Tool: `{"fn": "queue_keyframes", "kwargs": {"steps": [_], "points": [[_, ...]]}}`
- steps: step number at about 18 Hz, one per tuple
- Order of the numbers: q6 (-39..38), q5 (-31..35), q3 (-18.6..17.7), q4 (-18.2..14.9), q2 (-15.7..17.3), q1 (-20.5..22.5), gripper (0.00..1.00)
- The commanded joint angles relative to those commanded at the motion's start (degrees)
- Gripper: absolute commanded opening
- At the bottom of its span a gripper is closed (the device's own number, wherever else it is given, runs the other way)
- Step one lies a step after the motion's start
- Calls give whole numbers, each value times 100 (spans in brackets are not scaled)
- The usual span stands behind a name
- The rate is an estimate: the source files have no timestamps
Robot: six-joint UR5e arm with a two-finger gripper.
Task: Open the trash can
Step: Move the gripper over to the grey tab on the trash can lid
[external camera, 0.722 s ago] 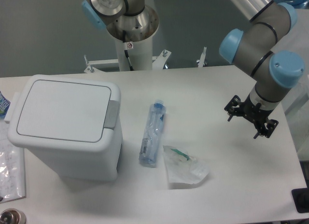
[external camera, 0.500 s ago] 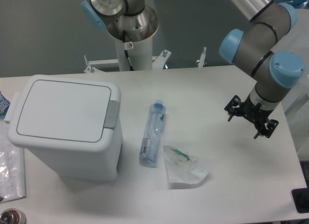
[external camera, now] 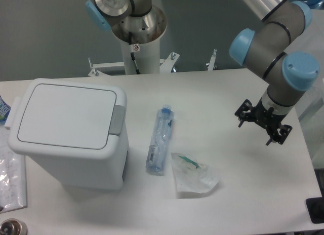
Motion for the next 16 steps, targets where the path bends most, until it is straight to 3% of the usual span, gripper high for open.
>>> {"fn": "queue_keyframes", "kwargs": {"steps": [7, 13, 16], "points": [[-1187, -959, 343, -624, 158, -325, 100], [-2392, -1960, 765, -634, 229, -782, 100], [-2665, -2259, 774, -634, 404, -976, 100]]}}
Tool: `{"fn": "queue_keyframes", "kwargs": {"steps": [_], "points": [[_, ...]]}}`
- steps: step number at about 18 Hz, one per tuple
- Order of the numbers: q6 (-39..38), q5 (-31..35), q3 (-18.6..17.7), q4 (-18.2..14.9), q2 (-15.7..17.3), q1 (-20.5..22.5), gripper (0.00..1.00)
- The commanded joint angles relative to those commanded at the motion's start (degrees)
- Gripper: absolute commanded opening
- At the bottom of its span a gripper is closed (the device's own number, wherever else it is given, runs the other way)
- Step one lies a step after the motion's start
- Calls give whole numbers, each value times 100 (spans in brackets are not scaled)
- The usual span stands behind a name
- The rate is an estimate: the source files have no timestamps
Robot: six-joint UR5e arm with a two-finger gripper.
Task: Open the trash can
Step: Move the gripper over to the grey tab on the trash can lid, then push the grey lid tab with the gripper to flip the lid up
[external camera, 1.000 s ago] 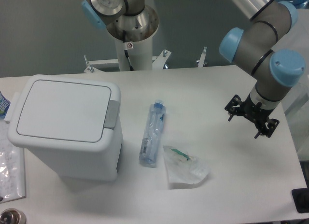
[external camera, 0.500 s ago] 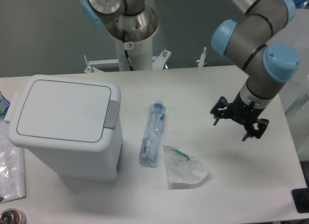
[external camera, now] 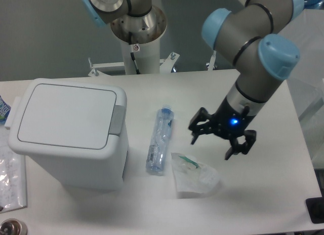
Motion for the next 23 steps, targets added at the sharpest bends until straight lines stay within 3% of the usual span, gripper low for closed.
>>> {"fn": "queue_keyframes", "kwargs": {"steps": [8, 15, 23], "points": [[-414, -353, -123, 0, 361, -307, 100], [-396, -353, -782, 0, 932, -457, 100], [-422, -309, -923, 53, 968, -537, 100]]}}
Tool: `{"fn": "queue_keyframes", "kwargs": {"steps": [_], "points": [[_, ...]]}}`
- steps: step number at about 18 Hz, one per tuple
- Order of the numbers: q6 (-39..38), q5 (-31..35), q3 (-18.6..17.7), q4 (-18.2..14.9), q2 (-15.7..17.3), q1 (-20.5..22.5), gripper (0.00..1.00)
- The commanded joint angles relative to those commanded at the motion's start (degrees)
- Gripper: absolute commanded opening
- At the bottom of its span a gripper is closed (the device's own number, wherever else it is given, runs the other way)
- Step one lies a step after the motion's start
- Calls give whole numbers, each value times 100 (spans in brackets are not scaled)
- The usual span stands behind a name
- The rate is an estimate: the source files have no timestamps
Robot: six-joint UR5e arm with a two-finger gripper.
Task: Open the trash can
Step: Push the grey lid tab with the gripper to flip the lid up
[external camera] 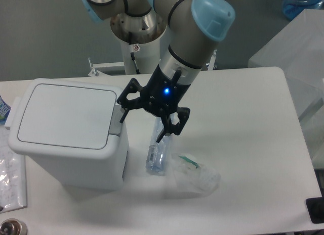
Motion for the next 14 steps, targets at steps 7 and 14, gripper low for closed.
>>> {"fn": "queue_keyframes", "kwargs": {"steps": [7, 14], "points": [[26, 9, -141, 53, -44, -9, 100], [35, 0, -123, 53, -44, -18, 100]]}}
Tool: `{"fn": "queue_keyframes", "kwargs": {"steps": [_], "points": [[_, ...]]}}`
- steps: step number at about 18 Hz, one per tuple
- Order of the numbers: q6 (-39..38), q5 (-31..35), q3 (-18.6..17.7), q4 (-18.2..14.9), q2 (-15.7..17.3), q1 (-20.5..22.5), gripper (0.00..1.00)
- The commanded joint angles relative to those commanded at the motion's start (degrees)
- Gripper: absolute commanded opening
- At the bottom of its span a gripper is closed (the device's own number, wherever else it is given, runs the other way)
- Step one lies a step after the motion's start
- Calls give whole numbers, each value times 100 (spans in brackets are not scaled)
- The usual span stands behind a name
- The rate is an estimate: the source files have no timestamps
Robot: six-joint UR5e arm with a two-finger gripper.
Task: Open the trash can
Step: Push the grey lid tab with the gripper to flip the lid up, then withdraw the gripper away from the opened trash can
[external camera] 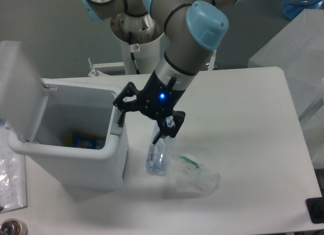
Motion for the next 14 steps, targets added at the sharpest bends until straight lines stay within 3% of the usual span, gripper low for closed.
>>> {"fn": "queue_keyframes", "kwargs": {"steps": [7, 10, 14], "points": [[79, -9, 343, 377, -26, 61, 100], [97, 26, 308, 921, -228, 245, 100], [920, 297, 316, 984, -588, 720, 100]]}}
